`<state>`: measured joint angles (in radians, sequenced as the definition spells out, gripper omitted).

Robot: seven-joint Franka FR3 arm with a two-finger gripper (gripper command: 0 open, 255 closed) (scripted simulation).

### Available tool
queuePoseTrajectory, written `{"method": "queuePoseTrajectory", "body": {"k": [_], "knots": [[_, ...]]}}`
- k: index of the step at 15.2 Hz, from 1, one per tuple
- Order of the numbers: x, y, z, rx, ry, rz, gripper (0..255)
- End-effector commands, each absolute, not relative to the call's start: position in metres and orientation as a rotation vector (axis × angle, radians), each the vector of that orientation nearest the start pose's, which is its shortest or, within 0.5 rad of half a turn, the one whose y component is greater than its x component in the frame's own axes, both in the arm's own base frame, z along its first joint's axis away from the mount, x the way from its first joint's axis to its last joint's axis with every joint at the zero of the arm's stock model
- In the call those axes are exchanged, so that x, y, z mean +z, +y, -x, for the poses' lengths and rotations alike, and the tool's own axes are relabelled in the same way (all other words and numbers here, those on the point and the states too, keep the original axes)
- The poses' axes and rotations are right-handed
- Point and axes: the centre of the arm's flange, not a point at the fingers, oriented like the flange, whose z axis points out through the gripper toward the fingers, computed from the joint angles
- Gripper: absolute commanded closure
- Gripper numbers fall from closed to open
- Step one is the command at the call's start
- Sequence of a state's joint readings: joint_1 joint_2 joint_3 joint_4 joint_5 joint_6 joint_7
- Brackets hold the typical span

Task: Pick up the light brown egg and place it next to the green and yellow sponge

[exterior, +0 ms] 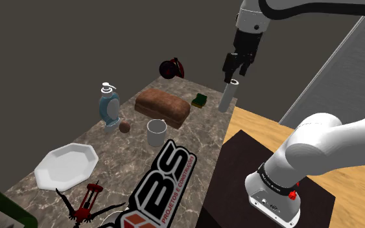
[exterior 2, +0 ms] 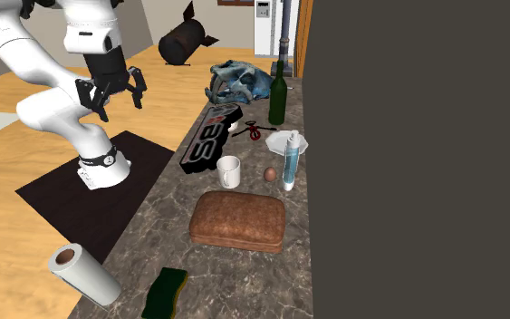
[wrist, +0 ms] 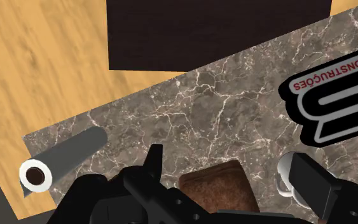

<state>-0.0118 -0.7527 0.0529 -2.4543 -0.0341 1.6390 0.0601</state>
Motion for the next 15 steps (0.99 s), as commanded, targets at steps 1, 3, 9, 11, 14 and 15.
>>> {"method": "queuePoseTrajectory", "body": {"k": [1,3,9,11,14,15], "knots": [[0.539,0.013,-0.317,0.097,0.05,3.212,0],[0.526,0.028,-0.336,0.111,0.033,3.218,0],[0.486,0.075,-0.392,0.153,-0.019,3.232,0],[0.472,0.091,-0.41,0.167,-0.037,3.236,0],[0.451,0.115,-0.437,0.189,-0.063,3.243,0],[0.444,0.123,-0.446,0.196,-0.072,3.245,0]]}}
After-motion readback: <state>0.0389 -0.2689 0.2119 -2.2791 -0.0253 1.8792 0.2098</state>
